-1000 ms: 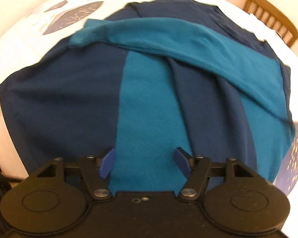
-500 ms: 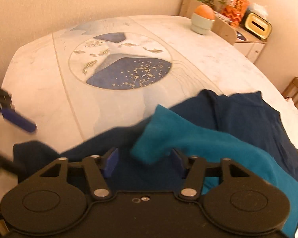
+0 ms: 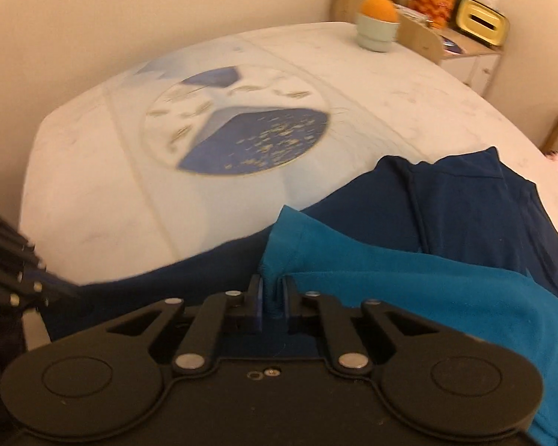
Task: Fold clothes
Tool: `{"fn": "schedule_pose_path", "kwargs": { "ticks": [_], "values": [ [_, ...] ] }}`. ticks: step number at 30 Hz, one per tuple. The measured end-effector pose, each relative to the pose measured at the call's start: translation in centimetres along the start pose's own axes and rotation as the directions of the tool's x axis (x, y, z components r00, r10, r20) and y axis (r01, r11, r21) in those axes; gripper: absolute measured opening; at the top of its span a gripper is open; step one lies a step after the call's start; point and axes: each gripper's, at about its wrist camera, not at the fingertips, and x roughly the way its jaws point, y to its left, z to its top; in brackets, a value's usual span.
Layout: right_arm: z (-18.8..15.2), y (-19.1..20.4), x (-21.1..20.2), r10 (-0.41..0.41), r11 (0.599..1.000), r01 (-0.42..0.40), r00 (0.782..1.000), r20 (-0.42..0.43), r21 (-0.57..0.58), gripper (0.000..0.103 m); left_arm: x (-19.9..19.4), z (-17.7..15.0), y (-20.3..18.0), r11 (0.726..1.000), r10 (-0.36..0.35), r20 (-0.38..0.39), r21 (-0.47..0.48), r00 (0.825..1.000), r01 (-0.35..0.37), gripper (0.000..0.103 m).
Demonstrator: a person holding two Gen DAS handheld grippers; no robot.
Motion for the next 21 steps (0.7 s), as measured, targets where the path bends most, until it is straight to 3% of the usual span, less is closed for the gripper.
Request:
{"fn": "schedule_pose_path", "kwargs": {
  "ticks": [4,10,15,17,20,21],
  "values": [
    [-1.2,0.8,1.6,-0.002,1.0,0.001,0.999,-0.048,-0.009,0.103,0.1,0.0,0.1,1.0,-0.006,-0.009,0.003,1.0,0.006,0.002],
    [-4.6,-0.7,-1.7,-0.035,0.996,0.039,0.998,-0.045,0.084,0.103,0.2,0.3,0.3,0.999,-0.01,-0.058,0.038,0.998,0.012,0.003],
    [-7.5,-1.9,-4.5,-0.063,0.984,0.07,0.997,-0.044,0.162,0.103,-0.5,2.0,-0.1,0.995,-0.034,-0.033,0.088,0.999,0.037,0.009],
    [-8.5,-3.0,-5.5,-0.093,0.968,0.1,0.995,-0.044,0.232,0.103,-0.5,3.3,-0.6,0.991,-0.046,-0.012,0.124,0.999,0.047,0.017],
    [-9.4,-5.6,-6.8,-0.148,0.919,0.154,0.988,-0.043,0.363,0.103,-0.3,5.7,-1.2,0.983,-0.076,0.021,0.166,0.997,0.072,0.047],
    [-9.6,-6.4,-7.2,-0.166,0.902,0.168,0.985,-0.039,0.398,0.103,-0.2,6.6,-1.4,0.981,-0.09,0.035,0.177,0.995,0.082,0.063]
  ]
}}
